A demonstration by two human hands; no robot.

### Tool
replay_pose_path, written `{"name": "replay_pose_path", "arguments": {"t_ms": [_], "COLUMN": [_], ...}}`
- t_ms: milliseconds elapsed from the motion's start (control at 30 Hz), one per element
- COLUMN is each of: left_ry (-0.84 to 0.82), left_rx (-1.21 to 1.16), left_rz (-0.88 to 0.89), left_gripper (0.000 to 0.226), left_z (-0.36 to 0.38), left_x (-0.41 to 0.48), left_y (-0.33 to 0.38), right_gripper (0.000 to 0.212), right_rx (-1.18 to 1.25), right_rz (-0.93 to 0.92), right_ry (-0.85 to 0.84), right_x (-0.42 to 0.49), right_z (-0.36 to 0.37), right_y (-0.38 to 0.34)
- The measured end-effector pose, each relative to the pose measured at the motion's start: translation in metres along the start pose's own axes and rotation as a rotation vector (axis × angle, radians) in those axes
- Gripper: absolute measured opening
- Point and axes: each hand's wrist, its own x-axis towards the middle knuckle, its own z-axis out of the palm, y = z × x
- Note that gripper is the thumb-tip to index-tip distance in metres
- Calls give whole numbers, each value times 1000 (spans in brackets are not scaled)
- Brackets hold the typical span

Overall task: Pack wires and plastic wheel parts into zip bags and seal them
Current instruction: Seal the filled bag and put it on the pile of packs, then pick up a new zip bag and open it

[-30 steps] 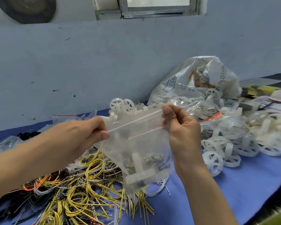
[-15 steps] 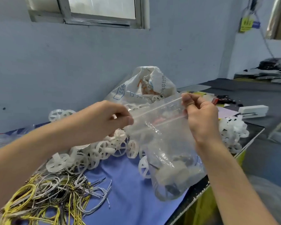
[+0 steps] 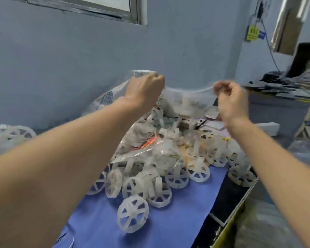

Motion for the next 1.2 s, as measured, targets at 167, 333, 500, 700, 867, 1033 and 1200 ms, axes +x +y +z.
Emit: {"name": "replay_pose_path", "arguments": {"t_ms": [167, 333, 500, 700, 867, 1033, 1200], "left_ry": [-181, -217, -248, -328, -483, -454, -405], "left_rx": [91, 171, 222, 227, 155, 32, 61], "left_rz": [-79, -38, 43, -49, -133, -134, -105], "left_gripper": [20, 17, 30, 33, 42, 45, 33], "left_z": [70, 85, 87, 88, 73, 27, -33], "left_x": [-55, -85, -111, -133, -131, -152, -203], "left_y": [-43, -77, -81, -68, -59, -67, -109], "right_gripper": [14, 17, 16, 24, 31, 30, 24], "right_rx": [-290, -609, -784, -964, -995, -1001, -869], "right_rz": [-49, -392, -490, -514, -482, -472, -532], "right_ry": [-346, -475, -655, -744, -726, -639, -608], "right_x": [-87, -132, -147, -149, -149, -156, -207], "right_z": [68, 109, 114, 114, 121, 149, 193], "right_y": [53, 56, 64, 61, 44, 5, -58]}}
